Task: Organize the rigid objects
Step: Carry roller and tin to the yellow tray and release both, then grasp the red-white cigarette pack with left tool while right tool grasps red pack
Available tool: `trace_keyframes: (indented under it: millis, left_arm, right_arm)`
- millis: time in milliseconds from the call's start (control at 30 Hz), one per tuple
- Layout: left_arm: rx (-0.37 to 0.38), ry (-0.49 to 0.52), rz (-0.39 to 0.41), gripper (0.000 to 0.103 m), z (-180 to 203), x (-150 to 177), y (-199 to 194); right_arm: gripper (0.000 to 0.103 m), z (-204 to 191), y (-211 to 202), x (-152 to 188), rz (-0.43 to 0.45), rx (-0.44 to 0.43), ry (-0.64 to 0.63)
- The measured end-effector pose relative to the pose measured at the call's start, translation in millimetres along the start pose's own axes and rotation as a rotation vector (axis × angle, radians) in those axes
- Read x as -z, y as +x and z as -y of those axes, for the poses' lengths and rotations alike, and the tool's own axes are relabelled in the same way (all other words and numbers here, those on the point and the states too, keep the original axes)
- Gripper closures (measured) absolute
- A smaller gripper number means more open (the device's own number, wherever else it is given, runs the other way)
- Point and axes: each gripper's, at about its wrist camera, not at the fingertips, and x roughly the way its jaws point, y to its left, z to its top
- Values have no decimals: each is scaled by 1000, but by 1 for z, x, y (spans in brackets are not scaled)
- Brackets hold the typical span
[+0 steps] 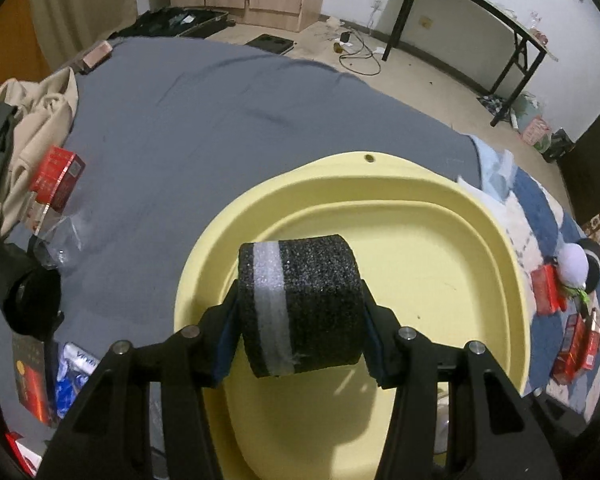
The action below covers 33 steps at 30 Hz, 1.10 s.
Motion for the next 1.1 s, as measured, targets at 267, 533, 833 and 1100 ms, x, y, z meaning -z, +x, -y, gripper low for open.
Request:
trace_keyframes:
  millis: [267, 533, 833, 1100]
  left_arm:
    - [37, -27, -4, 42, -3, 2, 10]
    - [60, -38, 109, 0, 20, 10, -57]
    - [195, 107, 49, 0, 140, 75, -96]
    - [172, 456, 25, 0, 274, 145, -86]
  right_arm:
    - [52, -1, 23, -7, -13, 0, 8]
    - [7, 2, -26, 6, 171, -36, 68]
    - [0, 91, -144, 102, 262, 88, 284]
    - [0, 217, -205, 181, 237, 289, 585]
